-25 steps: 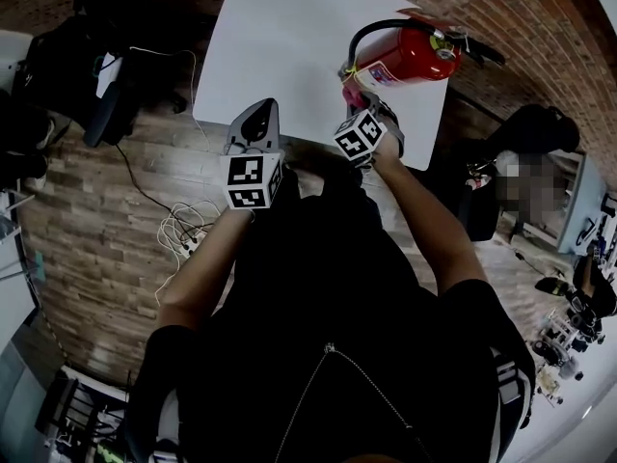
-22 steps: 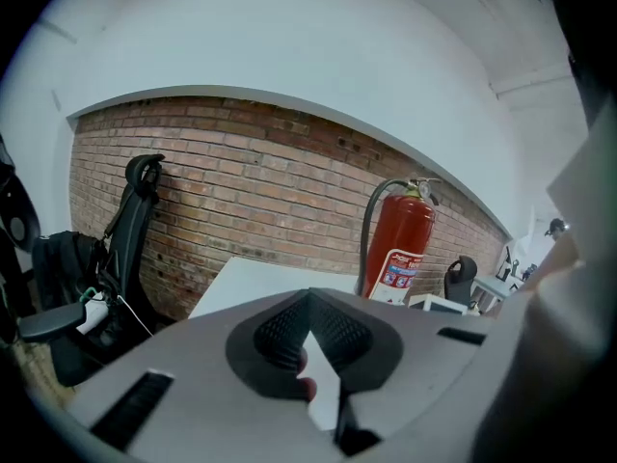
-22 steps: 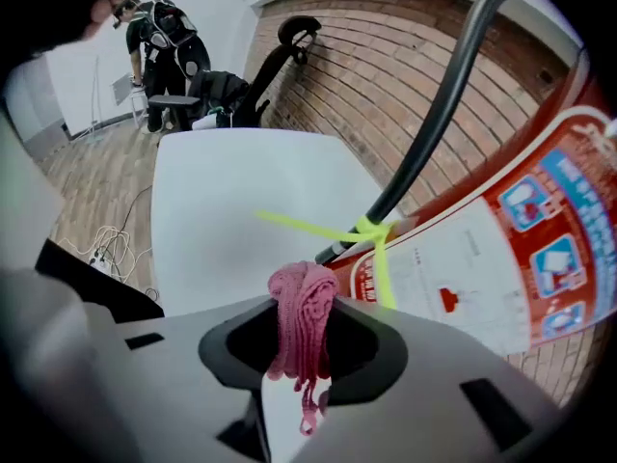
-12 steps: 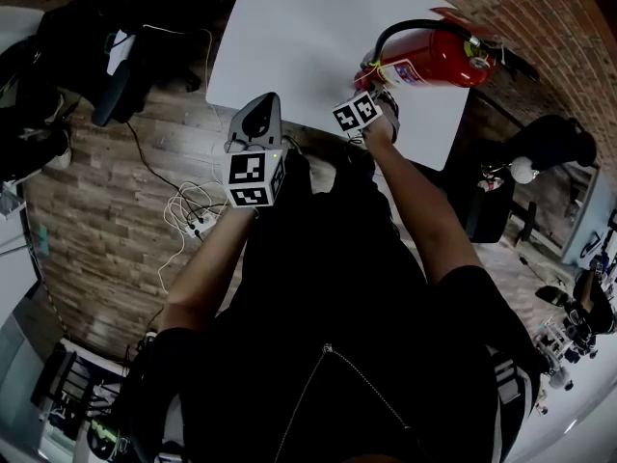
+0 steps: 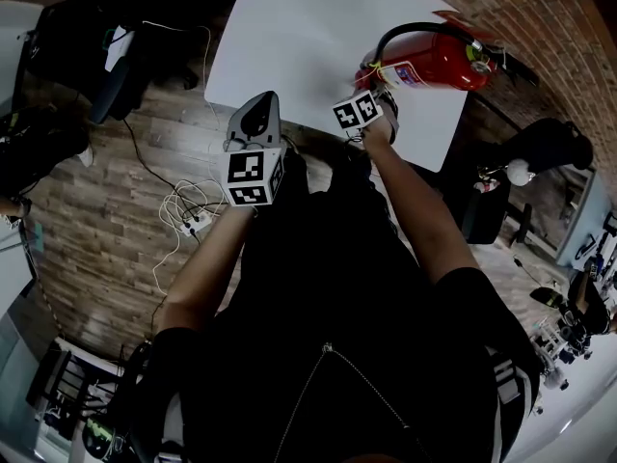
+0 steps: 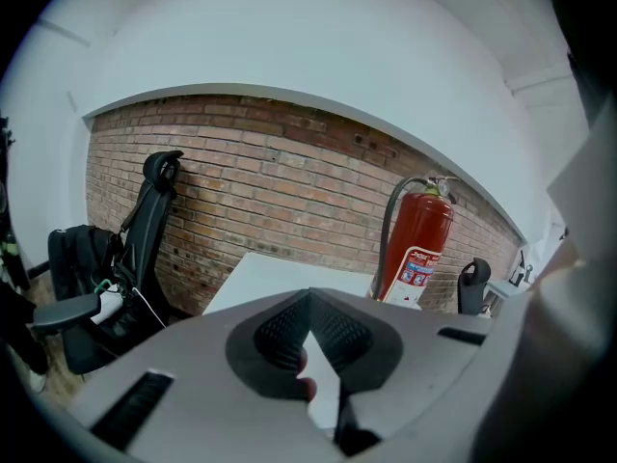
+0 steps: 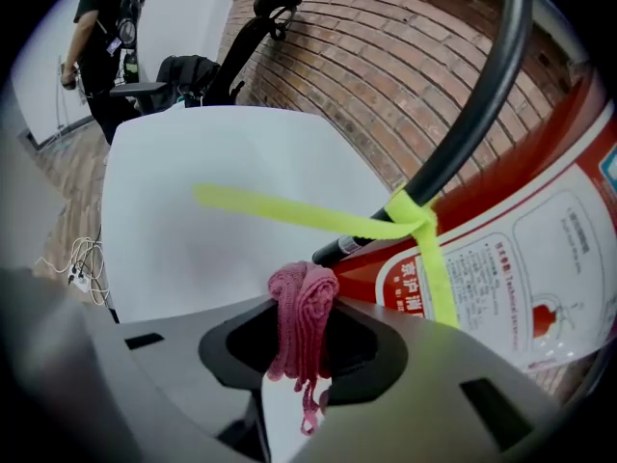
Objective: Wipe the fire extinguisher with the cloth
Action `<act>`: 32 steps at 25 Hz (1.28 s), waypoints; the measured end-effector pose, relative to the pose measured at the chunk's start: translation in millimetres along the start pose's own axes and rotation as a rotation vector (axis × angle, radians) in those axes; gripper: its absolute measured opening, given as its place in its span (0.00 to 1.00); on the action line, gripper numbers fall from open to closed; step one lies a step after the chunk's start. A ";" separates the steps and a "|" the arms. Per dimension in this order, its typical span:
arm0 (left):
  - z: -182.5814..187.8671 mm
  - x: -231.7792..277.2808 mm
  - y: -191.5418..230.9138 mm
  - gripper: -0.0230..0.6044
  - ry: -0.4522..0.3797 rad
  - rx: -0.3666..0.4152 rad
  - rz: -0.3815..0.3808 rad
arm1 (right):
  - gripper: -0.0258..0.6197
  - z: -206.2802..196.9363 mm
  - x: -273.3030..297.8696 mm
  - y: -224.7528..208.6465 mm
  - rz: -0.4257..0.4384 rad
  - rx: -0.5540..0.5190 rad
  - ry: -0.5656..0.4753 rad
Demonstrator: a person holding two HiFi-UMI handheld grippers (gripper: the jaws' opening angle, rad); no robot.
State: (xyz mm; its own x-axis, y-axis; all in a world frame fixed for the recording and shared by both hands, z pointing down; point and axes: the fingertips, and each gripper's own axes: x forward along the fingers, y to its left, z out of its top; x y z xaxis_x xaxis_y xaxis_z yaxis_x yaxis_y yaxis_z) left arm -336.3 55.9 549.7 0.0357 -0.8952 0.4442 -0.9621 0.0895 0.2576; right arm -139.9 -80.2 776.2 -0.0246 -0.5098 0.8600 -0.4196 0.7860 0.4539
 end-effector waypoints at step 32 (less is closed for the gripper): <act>25.7 2.4 -31.6 0.05 -0.086 0.004 -0.096 | 0.23 20.2 -110.5 -54.3 -0.066 -0.044 -0.111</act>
State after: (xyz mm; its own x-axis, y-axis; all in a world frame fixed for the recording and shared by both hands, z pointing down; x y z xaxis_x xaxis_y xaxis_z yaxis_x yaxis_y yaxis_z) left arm -312.7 39.7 520.6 0.1049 -0.9338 0.3420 -0.9565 -0.0006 0.2918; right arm -132.8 -73.6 651.8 -0.0993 -0.5946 0.7979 -0.3838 0.7627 0.5206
